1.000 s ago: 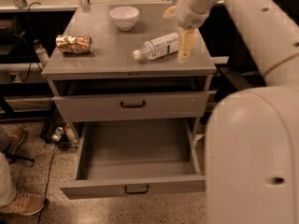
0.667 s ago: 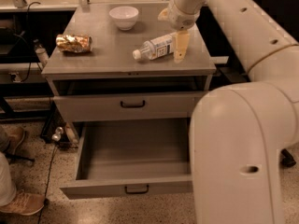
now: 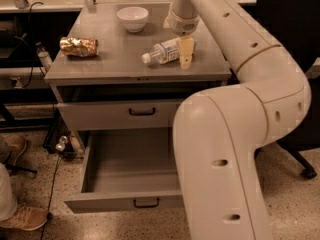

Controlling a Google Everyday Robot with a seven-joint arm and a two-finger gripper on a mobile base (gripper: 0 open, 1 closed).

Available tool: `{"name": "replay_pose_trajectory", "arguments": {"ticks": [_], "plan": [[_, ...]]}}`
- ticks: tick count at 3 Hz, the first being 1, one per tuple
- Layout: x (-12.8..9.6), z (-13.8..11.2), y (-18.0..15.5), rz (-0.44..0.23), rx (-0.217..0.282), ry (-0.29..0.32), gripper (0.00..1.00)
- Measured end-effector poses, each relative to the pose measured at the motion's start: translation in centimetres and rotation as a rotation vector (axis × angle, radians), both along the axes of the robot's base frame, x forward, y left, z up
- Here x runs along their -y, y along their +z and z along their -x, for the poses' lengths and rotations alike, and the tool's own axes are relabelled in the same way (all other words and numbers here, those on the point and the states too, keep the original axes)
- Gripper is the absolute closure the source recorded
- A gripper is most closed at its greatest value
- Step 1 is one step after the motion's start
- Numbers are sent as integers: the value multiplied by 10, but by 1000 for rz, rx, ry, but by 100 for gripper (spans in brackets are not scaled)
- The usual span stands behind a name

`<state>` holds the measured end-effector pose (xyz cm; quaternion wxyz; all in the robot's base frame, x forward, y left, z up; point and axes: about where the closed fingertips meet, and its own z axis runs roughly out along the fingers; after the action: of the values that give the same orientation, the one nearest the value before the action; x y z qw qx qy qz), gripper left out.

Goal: Place blue plastic bottle into middle drawer

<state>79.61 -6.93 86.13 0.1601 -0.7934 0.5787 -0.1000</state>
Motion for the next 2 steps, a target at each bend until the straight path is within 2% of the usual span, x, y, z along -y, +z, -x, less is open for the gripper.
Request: {"name": "replay_pose_trajectory", "arguments": {"ticks": [1,2], "plan": [[-2,-6,-9,12,-20,-17,15],[1,-9,-13,4,-33,-40,37]]}}
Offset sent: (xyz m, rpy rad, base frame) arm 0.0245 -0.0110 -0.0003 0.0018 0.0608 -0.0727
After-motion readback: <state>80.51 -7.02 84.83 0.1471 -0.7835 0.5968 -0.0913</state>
